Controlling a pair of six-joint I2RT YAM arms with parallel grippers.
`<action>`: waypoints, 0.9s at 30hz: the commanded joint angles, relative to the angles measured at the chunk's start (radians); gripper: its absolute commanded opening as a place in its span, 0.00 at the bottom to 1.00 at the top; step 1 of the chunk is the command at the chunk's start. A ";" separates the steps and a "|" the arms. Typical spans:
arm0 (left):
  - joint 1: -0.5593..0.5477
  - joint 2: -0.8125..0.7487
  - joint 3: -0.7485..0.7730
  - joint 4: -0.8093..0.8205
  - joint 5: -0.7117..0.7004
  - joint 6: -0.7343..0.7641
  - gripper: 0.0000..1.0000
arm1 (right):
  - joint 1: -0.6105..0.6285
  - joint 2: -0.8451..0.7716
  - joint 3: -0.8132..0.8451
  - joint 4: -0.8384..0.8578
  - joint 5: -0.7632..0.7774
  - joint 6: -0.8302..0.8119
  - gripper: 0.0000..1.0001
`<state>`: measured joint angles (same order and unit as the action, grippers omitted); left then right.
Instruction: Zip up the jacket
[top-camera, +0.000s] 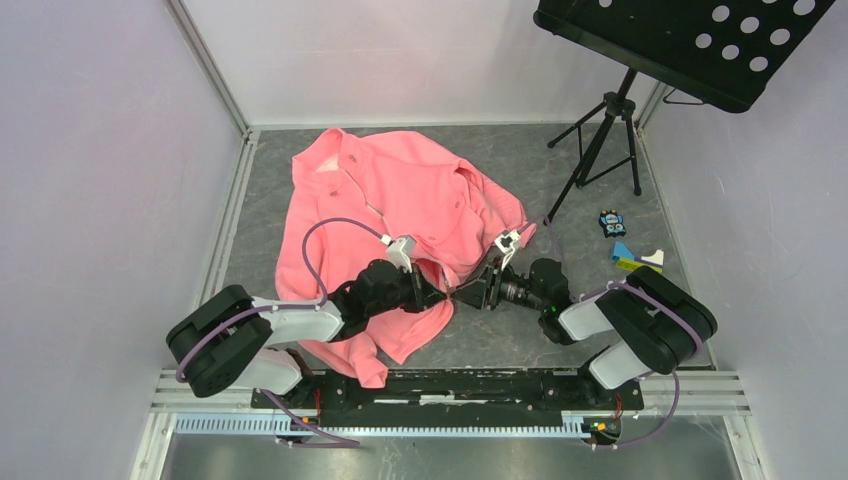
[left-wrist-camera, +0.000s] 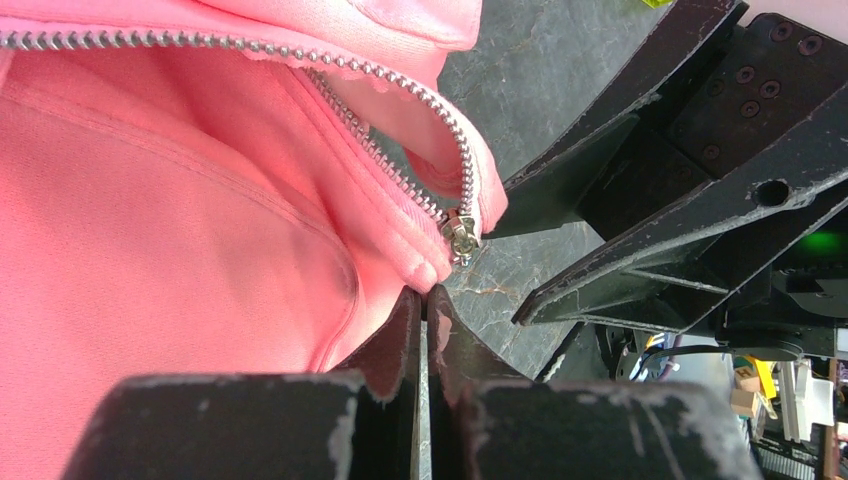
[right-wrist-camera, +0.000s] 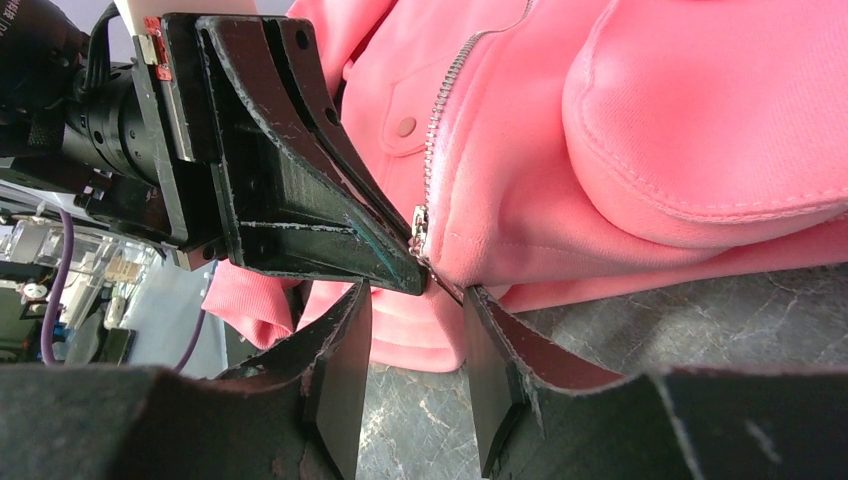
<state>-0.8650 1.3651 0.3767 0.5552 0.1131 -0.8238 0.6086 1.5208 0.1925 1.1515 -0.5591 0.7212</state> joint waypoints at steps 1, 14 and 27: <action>0.005 -0.021 0.008 0.035 0.017 -0.012 0.02 | 0.006 0.013 0.019 0.079 0.011 -0.009 0.47; 0.005 -0.026 0.000 0.048 0.018 -0.020 0.02 | 0.027 0.032 0.023 0.059 0.048 -0.039 0.41; 0.004 -0.017 -0.005 0.066 0.022 -0.032 0.02 | 0.045 0.026 0.058 -0.034 0.097 -0.085 0.10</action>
<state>-0.8650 1.3624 0.3748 0.5571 0.1158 -0.8265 0.6464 1.5562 0.2214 1.1267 -0.4950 0.6682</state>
